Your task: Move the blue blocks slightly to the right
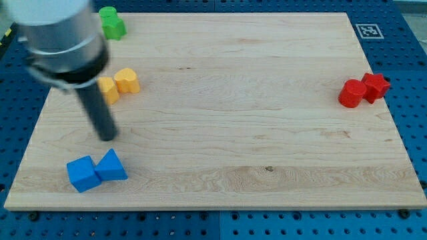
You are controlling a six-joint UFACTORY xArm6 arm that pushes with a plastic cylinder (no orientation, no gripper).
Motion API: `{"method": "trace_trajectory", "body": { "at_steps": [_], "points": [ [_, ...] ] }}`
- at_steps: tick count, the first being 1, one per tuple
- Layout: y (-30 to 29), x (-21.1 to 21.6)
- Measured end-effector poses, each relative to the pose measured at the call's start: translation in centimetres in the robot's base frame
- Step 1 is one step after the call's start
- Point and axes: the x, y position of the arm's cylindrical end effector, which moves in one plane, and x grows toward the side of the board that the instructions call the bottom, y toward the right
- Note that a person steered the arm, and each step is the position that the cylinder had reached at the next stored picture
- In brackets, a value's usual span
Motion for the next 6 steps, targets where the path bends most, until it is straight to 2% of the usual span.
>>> {"method": "trace_trajectory", "body": {
  "at_steps": [1, 2, 3, 4, 6],
  "points": [
    [-6.0, 4.9],
    [-4.8, 10.1],
    [-2.1, 9.5],
    [-3.1, 8.9],
    [0.5, 8.9]
  ]
}}
